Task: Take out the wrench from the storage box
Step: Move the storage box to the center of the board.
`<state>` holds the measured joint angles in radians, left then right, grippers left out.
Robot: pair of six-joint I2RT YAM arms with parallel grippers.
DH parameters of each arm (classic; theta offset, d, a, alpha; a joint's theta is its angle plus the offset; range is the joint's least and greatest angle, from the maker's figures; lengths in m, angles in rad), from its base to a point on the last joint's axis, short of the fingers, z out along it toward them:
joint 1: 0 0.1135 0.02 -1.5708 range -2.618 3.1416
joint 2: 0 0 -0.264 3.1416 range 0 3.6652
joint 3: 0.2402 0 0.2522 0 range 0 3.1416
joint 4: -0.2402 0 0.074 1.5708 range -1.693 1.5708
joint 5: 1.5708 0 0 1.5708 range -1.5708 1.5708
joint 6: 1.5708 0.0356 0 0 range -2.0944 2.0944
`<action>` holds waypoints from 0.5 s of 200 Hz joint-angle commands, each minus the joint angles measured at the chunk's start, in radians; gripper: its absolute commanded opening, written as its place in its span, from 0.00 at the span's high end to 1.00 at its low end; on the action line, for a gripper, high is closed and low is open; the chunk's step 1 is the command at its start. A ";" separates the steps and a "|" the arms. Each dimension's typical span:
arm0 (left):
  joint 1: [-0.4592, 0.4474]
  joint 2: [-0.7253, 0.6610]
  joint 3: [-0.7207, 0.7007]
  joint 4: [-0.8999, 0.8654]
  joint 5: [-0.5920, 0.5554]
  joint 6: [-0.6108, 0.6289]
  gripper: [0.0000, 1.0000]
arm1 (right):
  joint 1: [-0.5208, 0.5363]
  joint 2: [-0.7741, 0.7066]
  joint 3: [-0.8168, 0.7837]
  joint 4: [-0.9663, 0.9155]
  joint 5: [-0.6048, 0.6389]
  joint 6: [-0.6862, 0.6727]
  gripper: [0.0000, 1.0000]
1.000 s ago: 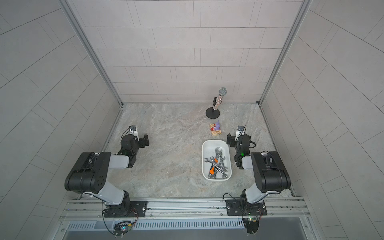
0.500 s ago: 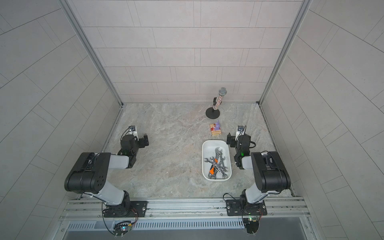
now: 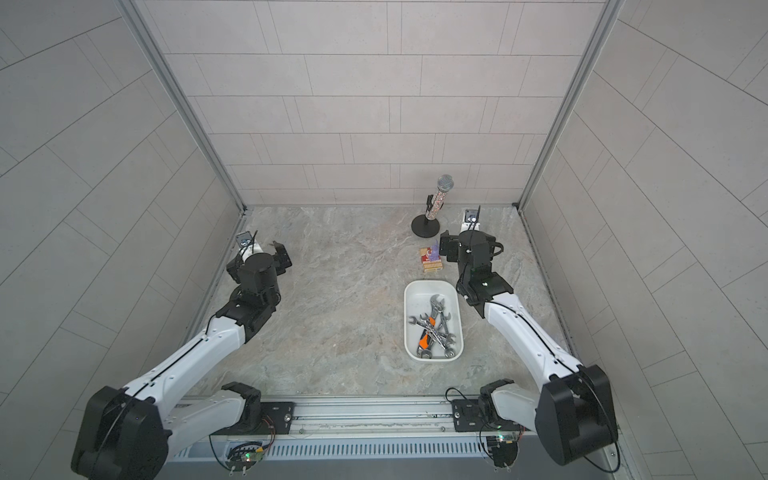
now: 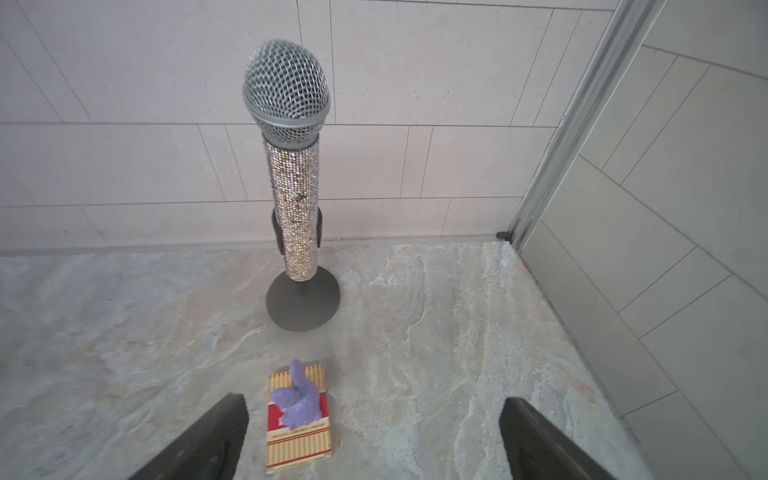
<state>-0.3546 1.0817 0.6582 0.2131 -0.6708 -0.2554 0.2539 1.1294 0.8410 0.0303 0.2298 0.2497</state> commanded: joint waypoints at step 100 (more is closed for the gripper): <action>-0.135 0.117 0.082 -0.534 0.615 -0.420 0.08 | 0.047 -0.362 -0.478 -0.339 -0.245 0.448 0.03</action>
<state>-0.4805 1.1648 0.7433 -0.2935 -0.2249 -0.6304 0.3019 0.7986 0.3992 -0.2668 -0.0261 0.6479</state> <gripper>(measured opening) 0.963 0.995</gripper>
